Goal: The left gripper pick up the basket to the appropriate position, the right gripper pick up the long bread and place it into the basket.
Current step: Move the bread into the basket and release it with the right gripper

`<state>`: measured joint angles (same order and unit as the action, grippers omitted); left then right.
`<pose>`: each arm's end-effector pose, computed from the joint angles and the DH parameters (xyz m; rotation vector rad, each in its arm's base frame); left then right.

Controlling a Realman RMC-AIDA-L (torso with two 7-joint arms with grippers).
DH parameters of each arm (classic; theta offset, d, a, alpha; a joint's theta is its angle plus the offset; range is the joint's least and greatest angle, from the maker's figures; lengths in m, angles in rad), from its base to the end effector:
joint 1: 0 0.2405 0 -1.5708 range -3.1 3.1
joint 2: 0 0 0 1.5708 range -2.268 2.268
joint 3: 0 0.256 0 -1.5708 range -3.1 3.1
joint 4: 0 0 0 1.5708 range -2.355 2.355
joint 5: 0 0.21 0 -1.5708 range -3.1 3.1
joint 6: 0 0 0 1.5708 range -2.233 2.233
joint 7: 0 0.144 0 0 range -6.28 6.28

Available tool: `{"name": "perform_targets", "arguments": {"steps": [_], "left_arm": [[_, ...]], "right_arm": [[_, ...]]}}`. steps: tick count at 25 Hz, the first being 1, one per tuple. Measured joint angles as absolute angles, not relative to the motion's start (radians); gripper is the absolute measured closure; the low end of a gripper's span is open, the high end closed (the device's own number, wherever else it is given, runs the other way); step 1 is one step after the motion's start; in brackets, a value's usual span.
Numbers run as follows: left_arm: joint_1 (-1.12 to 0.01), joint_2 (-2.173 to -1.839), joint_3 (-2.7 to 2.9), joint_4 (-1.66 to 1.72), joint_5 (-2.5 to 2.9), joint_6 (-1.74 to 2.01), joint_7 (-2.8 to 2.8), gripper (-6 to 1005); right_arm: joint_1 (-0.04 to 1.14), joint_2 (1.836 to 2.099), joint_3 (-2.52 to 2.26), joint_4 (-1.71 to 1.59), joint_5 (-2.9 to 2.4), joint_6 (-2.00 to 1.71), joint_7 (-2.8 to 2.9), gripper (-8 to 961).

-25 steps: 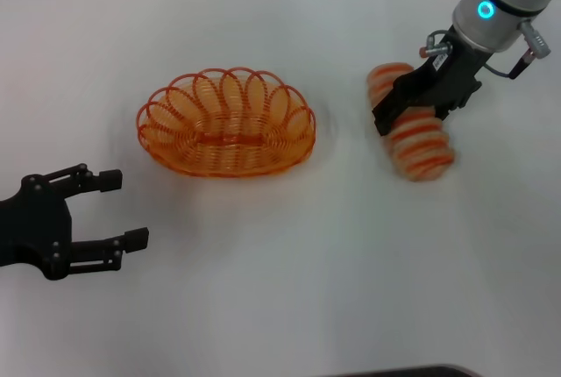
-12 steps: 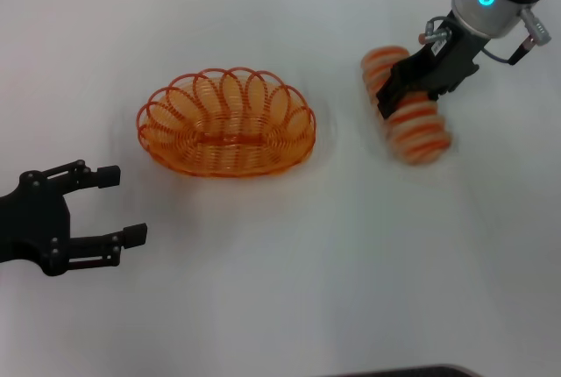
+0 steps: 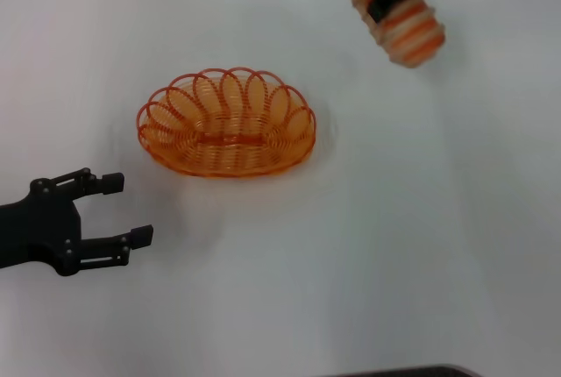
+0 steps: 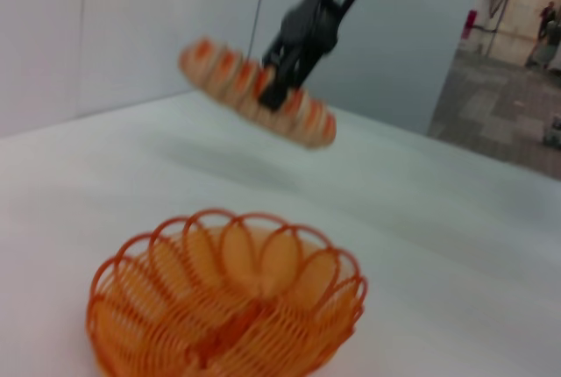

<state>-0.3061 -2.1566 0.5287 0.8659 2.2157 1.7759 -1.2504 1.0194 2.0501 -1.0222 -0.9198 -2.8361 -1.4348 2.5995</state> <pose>-0.3135 0.2449 0.0107 -2.7621 -0.6254 -0.5789 0.1459 0.4430 0.0222 -2.3912 1.0347 -0.4447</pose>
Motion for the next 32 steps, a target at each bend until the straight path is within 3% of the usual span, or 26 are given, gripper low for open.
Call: {"name": "perform_targets", "arguments": {"steps": [8,15,32], "left_arm": [[-0.313,-2.157,0.536,0.776,2.242,1.667,-1.227,122],[-0.317,-2.158,0.538,0.762,2.234,1.653,-1.226,122],[-0.35,-2.151,0.531,0.773,2.232,1.625,-1.201,122]], "right_arm": [[1.103,2.054,-1.014,-0.933,-2.718,-1.474,2.409,380],[1.159,2.082,-1.028,-0.933,-2.701,-1.594,2.212,422],[1.167,2.098,-1.317,-0.918,-2.542,-1.544,2.18,594]]}}
